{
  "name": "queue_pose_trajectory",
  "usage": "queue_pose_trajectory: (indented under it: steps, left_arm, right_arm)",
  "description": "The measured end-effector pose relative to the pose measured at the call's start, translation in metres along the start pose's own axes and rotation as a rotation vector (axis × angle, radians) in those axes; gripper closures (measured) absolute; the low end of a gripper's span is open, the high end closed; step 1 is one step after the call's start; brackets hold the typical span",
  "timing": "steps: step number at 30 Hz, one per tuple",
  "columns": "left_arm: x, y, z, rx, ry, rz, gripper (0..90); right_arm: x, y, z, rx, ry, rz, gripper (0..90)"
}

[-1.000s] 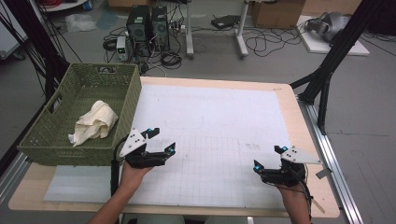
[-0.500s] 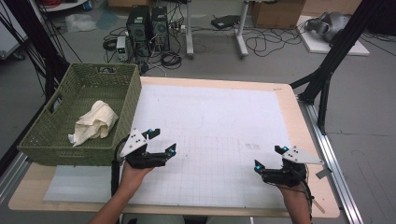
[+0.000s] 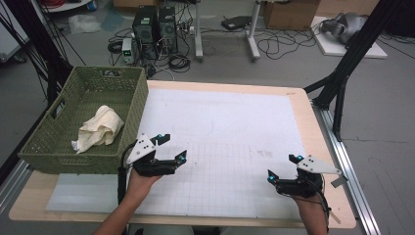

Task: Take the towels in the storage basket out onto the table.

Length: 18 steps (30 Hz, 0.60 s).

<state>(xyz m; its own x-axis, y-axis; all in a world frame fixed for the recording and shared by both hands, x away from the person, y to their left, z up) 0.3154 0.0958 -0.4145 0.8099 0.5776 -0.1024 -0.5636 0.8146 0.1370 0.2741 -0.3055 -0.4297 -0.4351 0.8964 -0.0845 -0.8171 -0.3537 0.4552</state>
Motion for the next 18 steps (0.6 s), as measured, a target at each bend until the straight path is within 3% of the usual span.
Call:
queue_pose_trajectory:
  steps: [18]
  left_arm:
    - [-0.002, 0.011, 0.024, 0.010, 0.020, -0.029, 17.2]
  right_arm:
    - [0.004, 0.000, 0.002, -0.004, 0.006, 0.012, 5.3]
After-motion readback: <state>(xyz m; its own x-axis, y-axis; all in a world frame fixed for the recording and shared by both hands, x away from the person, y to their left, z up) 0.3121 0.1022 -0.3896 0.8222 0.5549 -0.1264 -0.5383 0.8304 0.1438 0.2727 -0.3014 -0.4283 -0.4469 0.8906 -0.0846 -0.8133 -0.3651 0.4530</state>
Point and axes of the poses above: each handheld gripper's, and its own axes: y roughly backward along the jaws, z roughly out of its top, x roughly to its left, the point moved 4 cm from there along -y, roughly forward along the jaws, and after that the axes turned 8 degrees about -z, right-handed, at the moved point
